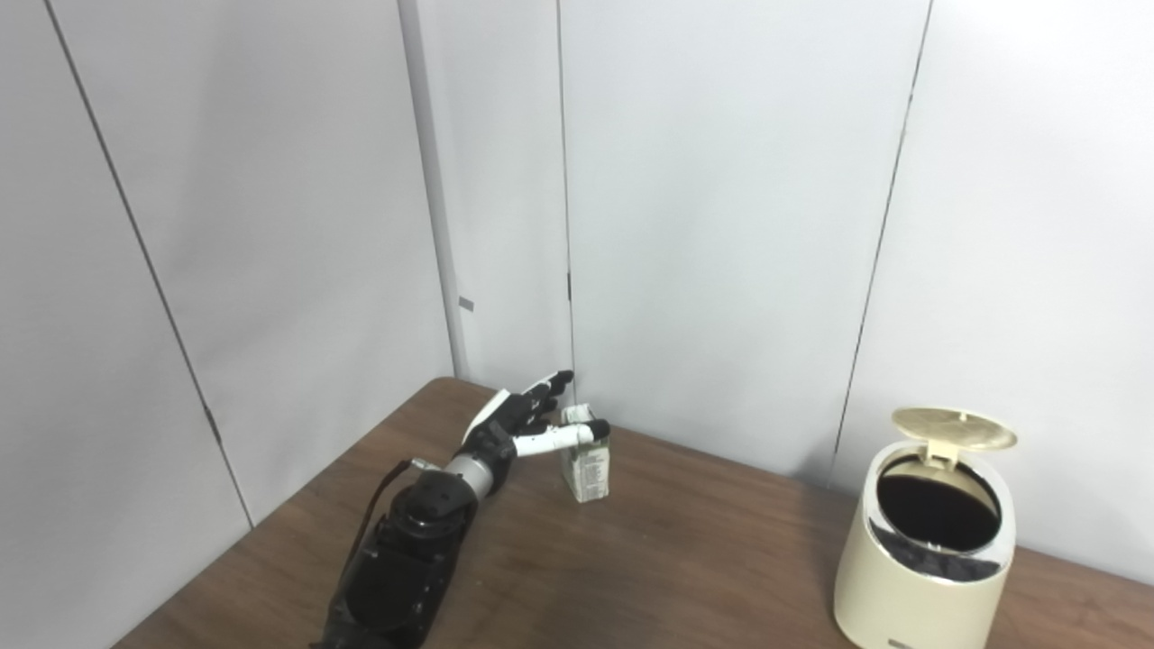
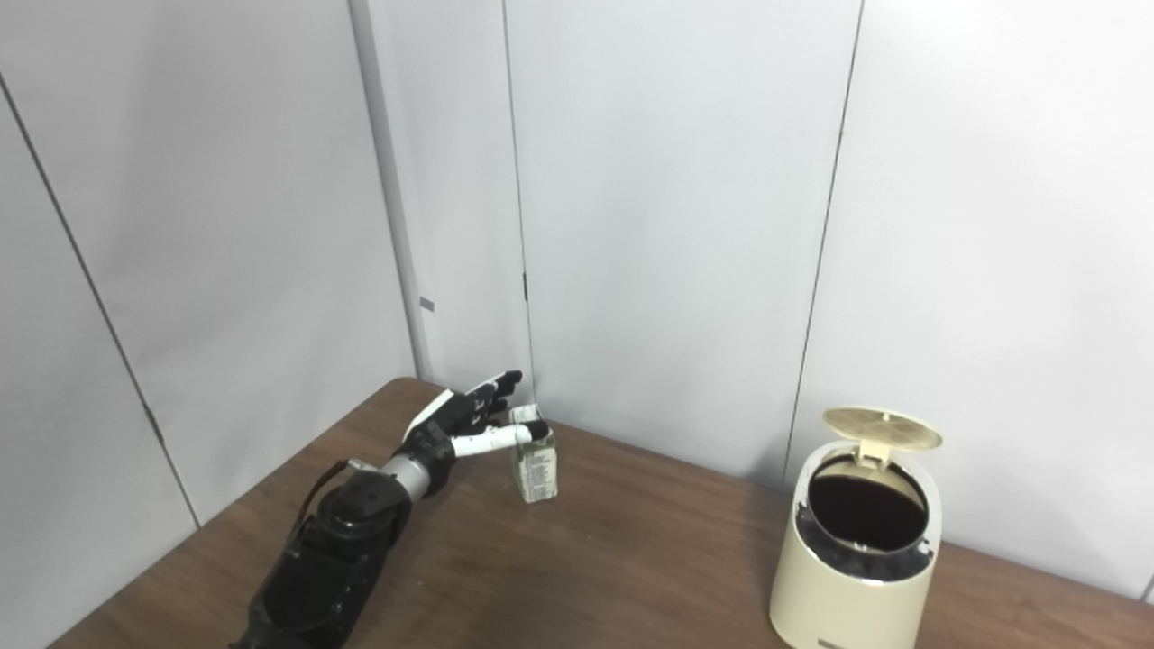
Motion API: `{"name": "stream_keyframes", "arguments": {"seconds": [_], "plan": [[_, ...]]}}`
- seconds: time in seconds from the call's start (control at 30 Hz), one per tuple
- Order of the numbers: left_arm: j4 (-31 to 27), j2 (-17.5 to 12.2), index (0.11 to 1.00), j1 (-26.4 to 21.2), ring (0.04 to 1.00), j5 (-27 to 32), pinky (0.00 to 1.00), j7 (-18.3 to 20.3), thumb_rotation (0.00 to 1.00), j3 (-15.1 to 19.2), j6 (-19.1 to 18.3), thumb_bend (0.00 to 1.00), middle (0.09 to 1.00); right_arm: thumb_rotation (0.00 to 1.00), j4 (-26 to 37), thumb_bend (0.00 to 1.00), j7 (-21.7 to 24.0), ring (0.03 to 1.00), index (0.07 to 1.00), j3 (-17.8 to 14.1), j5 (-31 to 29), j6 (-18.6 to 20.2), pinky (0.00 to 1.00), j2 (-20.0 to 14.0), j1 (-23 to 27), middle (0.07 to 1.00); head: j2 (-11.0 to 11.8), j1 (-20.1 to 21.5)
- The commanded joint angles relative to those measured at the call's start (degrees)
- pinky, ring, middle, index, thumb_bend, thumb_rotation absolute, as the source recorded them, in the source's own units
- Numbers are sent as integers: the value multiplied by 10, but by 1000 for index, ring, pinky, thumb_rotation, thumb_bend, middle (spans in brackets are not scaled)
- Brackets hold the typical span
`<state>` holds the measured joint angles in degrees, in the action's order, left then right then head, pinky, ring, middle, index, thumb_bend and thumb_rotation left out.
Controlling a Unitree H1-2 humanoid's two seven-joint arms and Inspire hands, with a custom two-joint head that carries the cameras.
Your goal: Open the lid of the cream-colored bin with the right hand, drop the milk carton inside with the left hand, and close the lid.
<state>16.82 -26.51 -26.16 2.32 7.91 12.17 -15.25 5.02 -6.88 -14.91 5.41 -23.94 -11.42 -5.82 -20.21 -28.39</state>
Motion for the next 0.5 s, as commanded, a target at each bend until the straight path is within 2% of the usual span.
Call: {"name": "stream_keyframes", "arguments": {"seconds": [0.0, 0.13, 0.23, 0.33, 0.47], "plan": [[-3, -21, 979, -28, 975, -14, 928, -9, 476, -6, 4, 1000, 985, 533, 17, 333, 1, 640, 641, -5, -9, -14, 526, -9, 1, 678, 0, 0], [9, -25, 964, -33, 936, -43, 861, -25, 509, -23, 9, 1000, 967, 525, 22, 335, 4, 634, 635, -5, -15, -18, 518, -12, -5, 674, -3, 6], [12, -33, 960, -33, 927, -65, 862, -25, 520, -40, 10, 1000, 943, 509, 30, 342, 3, 631, 632, -9, -23, -11, 513, -11, -10, 668, -9, 12], [17, -42, 953, -33, 916, -82, 857, -22, 531, -54, 11, 1000, 922, 460, 41, 346, 11, 626, 625, -12, -63, 4, 506, -13, -13, 664, -11, 12], [27, -50, 941, -38, 883, -104, 824, -22, 507, -69, 7, 1000, 901, 427, 43, 357, 14, 622, 618, -20, -84, 8, 501, -14, -14, 661, -15, 17]]}}
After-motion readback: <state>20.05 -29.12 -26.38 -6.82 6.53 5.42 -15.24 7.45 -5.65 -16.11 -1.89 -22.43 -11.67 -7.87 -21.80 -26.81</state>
